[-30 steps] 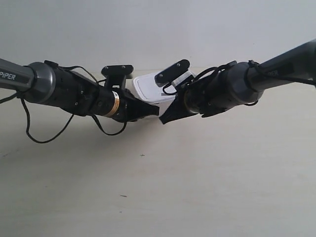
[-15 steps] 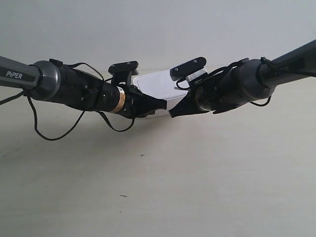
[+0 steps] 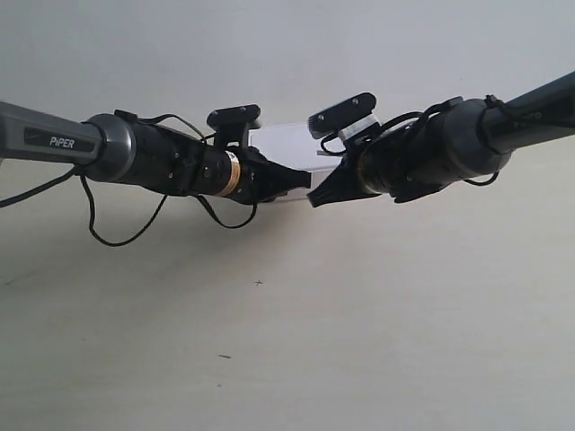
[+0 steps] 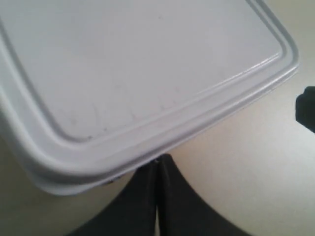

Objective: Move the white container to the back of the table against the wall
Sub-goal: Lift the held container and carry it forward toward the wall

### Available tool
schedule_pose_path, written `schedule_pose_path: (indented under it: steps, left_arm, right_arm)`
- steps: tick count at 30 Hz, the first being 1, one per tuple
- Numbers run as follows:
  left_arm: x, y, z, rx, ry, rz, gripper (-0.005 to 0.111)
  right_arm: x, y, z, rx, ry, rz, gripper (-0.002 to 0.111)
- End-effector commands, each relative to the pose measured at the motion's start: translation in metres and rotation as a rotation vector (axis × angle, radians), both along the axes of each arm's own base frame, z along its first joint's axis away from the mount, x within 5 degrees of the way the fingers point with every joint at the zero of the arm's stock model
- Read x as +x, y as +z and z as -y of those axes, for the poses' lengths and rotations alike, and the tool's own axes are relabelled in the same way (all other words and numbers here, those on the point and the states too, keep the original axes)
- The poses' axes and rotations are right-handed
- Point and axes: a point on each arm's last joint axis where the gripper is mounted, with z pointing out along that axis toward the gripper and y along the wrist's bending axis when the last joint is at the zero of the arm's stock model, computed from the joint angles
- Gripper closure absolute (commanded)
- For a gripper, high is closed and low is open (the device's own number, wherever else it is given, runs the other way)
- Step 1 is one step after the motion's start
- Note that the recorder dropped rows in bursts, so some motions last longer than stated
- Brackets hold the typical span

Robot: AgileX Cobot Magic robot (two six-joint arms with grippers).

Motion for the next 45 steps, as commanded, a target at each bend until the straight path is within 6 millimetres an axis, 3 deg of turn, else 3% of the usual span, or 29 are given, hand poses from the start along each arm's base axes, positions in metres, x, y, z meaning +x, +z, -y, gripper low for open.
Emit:
schedule_pose_path:
  steps: [1,15,25,45]
  left_arm:
    - [0.005,0.005,-0.004,0.023,0.027,0.031,0.107]
    - [0.011,0.004,-0.019,0.077,0.057,0.055,0.107]
    - [0.016,0.003,-0.028,0.093,0.088,0.060,0.107]
    - [0.029,-0.010,-0.023,0.062,0.072,0.059,0.107]
  right_arm:
    - [0.007,0.001,-0.002,0.003,0.007,0.016,0.108]
    - [0.024,-0.015,-0.011,0.007,0.008,0.023,0.108]
    - [0.030,-0.011,-0.015,0.020,0.015,0.041,0.108]
    - [0.044,-0.027,-0.023,0.019,0.033,0.047,0.108]
